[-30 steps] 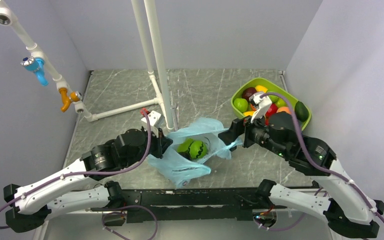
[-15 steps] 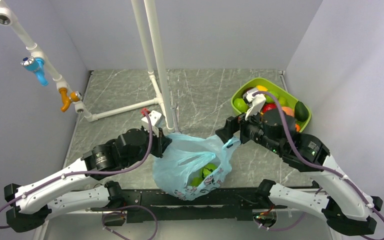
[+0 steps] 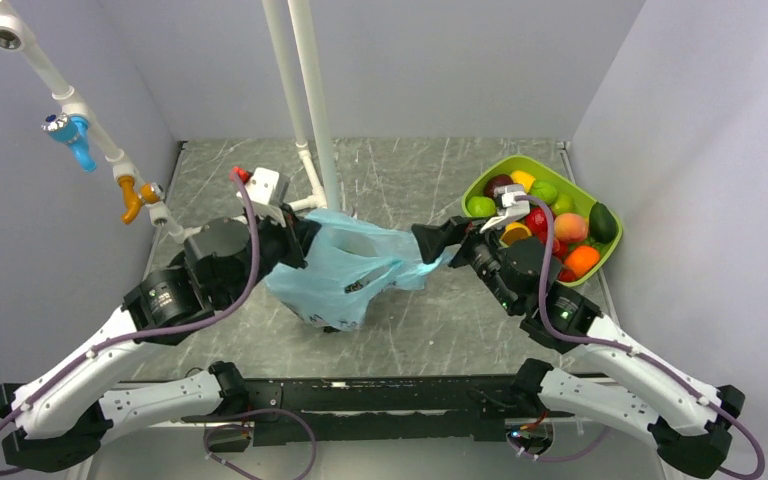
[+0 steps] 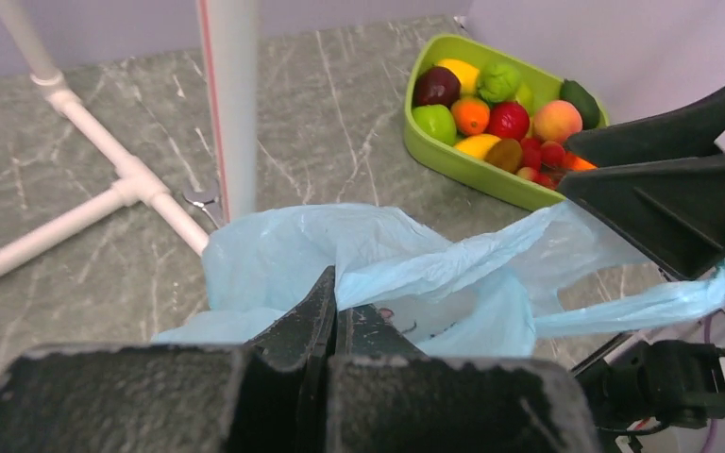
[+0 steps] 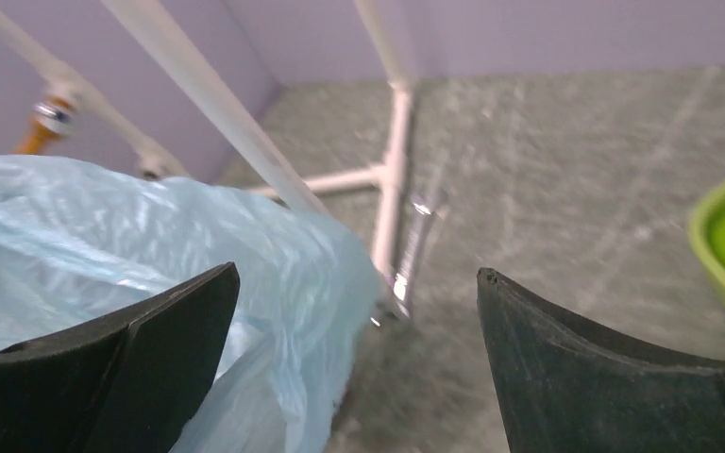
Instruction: Take the fake fruits out of the plastic bag
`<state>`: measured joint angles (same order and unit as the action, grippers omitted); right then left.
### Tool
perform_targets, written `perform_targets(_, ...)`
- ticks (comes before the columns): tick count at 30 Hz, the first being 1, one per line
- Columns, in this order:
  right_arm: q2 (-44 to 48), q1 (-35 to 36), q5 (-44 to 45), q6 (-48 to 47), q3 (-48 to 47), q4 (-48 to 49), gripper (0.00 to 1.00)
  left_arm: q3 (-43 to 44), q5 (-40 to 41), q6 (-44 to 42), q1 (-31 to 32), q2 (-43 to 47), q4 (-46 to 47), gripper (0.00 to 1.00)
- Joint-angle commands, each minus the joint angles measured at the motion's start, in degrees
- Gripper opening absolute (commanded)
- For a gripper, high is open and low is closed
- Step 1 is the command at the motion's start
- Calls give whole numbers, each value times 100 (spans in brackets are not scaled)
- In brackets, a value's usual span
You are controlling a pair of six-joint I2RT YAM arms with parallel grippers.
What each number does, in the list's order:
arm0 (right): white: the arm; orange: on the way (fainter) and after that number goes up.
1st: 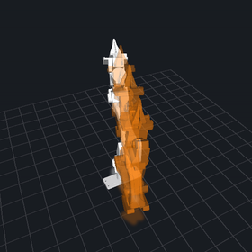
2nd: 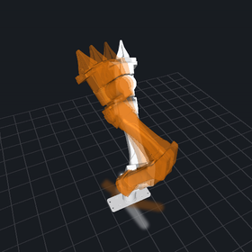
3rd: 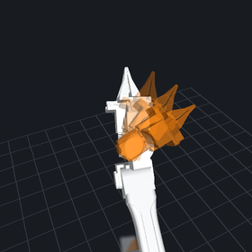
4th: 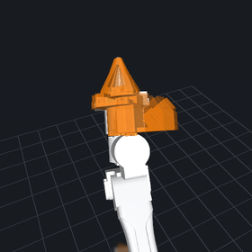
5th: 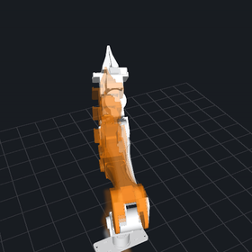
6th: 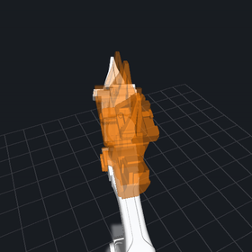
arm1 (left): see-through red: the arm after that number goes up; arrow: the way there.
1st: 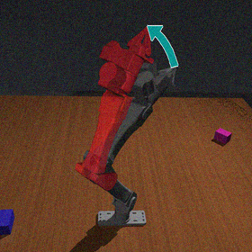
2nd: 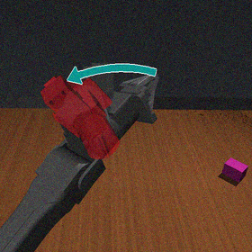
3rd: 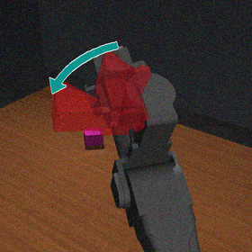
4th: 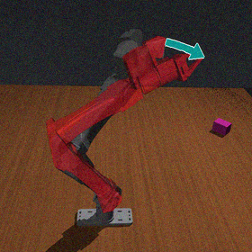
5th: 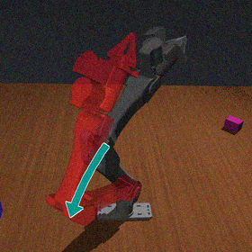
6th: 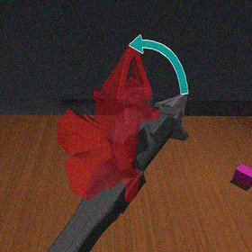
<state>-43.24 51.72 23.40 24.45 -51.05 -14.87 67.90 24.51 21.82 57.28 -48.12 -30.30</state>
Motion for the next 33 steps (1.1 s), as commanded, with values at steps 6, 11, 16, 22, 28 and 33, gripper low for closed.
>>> perform_targets(6,-1508,0,-706,-118,942,6077,100,425,-1087,-169,-569,-74,-655,0)
perform_targets(11,-1650,-6,-1769,300,482,6170,100,-240,-768,156,-588,440,-882,0)
perform_targets(16,-1039,-12,-1534,279,11,4264,100,-630,171,199,-633,1028,-1442,0)
perform_targets(22,-334,-65,-1429,362,-75,2804,100,-600,538,-53,-673,1131,-1741,0)
perform_targets(28,-1010,116,-4619,314,-1353,1556,94,-298,749,-423,-681,938,-1822,0)
perform_targets(33,-1758,1708,-4264,-159,-2075,694,87,-442,309,-315,-683,1151,-1750,0)
